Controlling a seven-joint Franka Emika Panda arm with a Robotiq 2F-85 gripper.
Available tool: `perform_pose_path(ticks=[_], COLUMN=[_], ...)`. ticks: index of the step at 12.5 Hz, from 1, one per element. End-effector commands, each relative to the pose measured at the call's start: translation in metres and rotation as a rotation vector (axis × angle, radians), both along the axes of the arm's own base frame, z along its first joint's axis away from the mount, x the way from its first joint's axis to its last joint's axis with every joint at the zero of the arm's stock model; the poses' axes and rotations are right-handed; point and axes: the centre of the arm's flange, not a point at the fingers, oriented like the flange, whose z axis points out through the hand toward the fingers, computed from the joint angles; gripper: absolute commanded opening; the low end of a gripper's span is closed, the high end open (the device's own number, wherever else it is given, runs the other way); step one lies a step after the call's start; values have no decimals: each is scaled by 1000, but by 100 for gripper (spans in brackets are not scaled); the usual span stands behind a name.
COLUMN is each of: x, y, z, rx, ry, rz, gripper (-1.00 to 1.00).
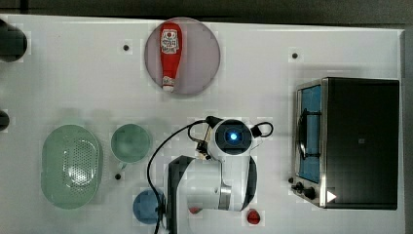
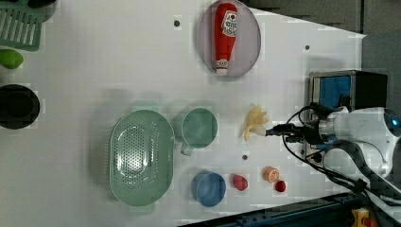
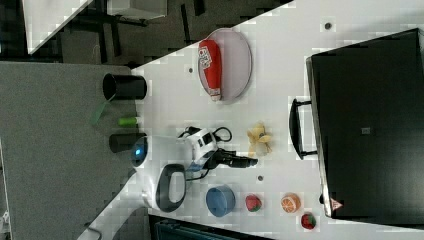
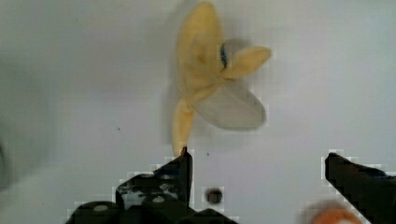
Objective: Pick Banana and place it in mug.
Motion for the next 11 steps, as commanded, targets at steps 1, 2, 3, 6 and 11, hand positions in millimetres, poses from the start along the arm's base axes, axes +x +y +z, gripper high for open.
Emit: perform_pose_path(ticks=[1,2,3,6,11], x=[18,19,20,17,17], y=[13,13,13,16,16], z=[-6,-21,-36,-64,-73], rx=[11,10,8,10,9], ry=[-79,-86,-103,-105,-109], rz=[157,158,158,165,163], gripper=[100,100,100,100,-6])
